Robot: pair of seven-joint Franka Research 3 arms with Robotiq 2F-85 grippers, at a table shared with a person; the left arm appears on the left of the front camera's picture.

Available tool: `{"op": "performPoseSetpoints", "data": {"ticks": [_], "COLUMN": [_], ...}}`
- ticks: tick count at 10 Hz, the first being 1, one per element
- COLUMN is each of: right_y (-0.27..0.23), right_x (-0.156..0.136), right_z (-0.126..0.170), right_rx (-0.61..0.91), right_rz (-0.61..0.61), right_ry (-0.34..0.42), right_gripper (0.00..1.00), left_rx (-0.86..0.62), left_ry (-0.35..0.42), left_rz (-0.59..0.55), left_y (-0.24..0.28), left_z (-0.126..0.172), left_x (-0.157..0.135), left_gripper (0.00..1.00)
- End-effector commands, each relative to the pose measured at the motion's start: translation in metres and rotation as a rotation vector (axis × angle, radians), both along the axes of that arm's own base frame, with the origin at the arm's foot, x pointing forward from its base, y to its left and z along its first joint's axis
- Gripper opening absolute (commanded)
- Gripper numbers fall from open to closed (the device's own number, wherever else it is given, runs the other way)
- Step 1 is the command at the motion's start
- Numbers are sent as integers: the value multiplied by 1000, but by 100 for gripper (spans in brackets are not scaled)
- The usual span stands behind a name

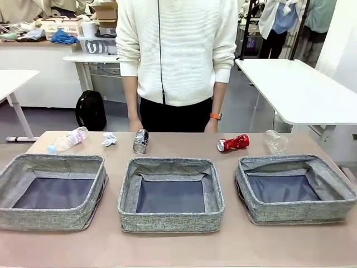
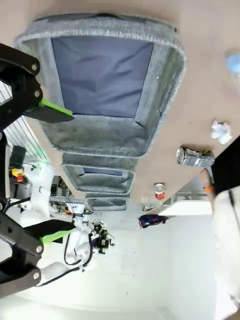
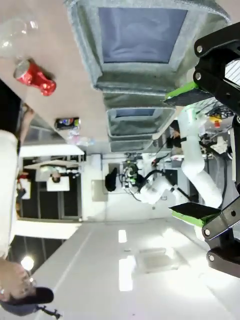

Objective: Sort the waste into the appropriate baskets.
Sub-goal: Pick up the waste item pointed out by the person.

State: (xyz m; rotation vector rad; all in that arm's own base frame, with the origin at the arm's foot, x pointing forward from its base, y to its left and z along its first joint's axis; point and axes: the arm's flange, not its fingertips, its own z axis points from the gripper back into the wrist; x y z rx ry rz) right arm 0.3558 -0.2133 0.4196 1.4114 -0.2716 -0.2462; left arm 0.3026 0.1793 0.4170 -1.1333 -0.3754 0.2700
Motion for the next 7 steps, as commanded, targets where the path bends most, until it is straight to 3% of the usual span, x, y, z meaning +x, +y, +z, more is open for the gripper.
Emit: {"op": "performPoseSetpoints", "data": {"ticks": [1,7], "right_y": [4,4], "right_x": [-17,-17], "right_z": [22,22], "right_rx": [-81,-81], "right_rz": [76,76], "right_ry": [-120,-120], "right_gripper": [100,100], "left_rx": [-4,-4], "left_ry": [-96,-96], "left_rz": [-82,-82], "left_y": [-13,-13], "left_z": [25,25], "left_x": [-8,-8], "left_gripper": [100,100]}}
